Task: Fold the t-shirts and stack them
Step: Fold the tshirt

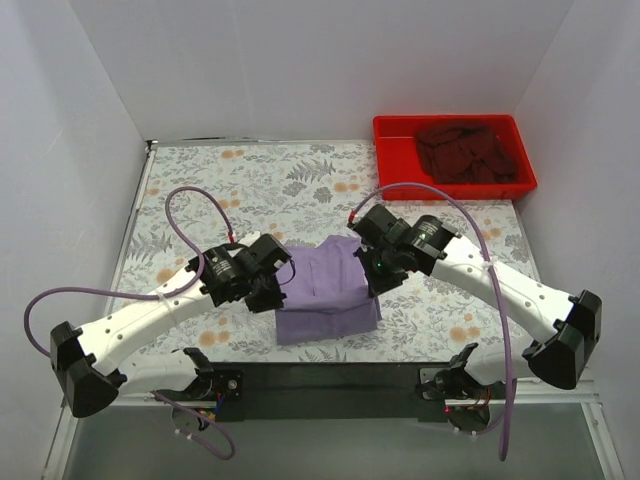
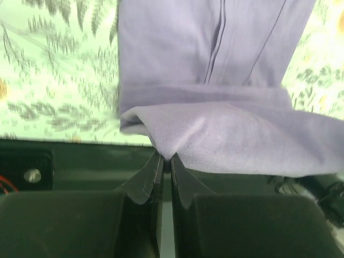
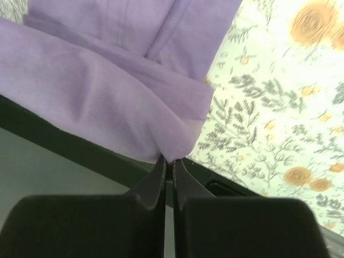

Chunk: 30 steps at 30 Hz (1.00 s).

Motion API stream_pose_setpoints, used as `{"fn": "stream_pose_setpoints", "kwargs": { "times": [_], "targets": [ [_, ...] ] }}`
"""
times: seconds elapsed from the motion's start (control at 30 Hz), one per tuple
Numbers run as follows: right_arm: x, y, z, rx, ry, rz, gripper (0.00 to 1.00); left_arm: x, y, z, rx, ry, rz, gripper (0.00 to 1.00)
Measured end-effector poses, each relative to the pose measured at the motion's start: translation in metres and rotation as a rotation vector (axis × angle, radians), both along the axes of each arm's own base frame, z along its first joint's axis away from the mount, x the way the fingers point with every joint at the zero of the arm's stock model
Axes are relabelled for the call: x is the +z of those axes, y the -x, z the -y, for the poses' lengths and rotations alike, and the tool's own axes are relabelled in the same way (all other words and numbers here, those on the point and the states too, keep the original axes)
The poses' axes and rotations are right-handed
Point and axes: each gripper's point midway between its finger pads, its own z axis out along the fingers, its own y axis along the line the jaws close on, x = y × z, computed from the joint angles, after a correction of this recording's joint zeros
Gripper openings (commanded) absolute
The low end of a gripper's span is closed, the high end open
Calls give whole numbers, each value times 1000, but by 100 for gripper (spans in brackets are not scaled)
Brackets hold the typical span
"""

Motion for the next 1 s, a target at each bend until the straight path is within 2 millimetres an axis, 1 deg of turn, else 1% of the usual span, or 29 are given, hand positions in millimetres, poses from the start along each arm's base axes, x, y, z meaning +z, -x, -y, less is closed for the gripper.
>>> {"fn": "stream_pose_setpoints", "kwargs": {
  "times": [0.17,0.27,0.37,0.47,0.57,0.67,0.8,1.0],
  "targets": [
    [10,-36,-5,13,14,38,1,-8,-42,-7,28,-24,37,0],
    [12,-57,-8,16,28,51,1,-9,-65,-14,50,-21,58,0],
    [12,-77,-10,17,35,59,1,-7,-87,-22,71,-8,87,0],
    [13,-102,-14,15,31,69,1,-4,-110,-26,79,-1,120,0],
    [11,-128,-17,11,18,74,1,-10,-129,-29,87,2,132,0],
    [1,-151,-20,8,2,69,1,-21,-147,-33,101,-4,129,0],
    [-22,-172,-23,7,-17,31,1,-37,-169,-38,118,-12,126,0],
    [-60,-199,-26,-7,-39,-7,1,-60,-186,-40,134,-26,114,0]
  ]
}}
